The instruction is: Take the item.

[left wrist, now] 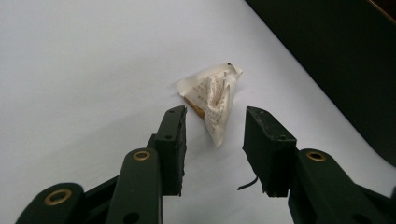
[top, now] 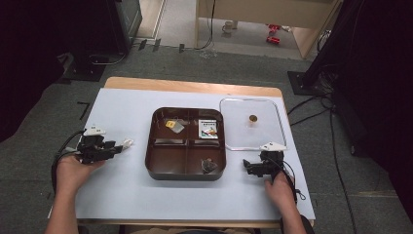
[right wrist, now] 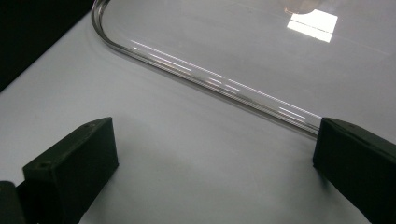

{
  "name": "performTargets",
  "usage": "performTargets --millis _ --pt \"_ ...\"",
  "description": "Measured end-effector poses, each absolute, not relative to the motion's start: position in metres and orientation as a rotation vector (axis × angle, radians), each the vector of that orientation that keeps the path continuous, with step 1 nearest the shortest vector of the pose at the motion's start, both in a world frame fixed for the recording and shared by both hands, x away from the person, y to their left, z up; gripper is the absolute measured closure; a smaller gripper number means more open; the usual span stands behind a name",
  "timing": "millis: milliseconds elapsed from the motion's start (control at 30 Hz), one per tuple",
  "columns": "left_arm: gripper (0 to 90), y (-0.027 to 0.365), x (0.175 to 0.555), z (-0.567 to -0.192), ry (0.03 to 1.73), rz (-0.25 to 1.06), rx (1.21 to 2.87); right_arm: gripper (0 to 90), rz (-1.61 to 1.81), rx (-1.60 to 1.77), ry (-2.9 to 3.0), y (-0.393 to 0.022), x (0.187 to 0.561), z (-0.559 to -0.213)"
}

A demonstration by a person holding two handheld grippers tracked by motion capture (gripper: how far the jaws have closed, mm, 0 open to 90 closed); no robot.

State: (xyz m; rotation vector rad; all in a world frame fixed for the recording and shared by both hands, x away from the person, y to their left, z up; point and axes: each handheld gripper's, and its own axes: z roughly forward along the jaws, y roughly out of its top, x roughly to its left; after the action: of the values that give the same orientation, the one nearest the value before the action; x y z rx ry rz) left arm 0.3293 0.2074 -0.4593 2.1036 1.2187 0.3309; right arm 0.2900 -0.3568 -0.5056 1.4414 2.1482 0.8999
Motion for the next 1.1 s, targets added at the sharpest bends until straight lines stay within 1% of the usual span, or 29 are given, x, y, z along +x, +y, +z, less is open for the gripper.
performTargets --millis 267,567,1100 --pt "57.2 0.220 0.323 -0.460 1.220 0.359 2.093 0.0 0.900 1.442 2.148 -0.357 0.290 -0.506" --pt "55.2 0.235 0.322 -0.466 1.269 0.354 2.080 0.0 0.900 1.442 2.148 -0.357 0.290 -0.506" --pt "46.3 0.248 0.322 -0.480 1.306 0.397 2.086 0.0 0.900 1.442 2.149 -0.357 0.290 -0.506"
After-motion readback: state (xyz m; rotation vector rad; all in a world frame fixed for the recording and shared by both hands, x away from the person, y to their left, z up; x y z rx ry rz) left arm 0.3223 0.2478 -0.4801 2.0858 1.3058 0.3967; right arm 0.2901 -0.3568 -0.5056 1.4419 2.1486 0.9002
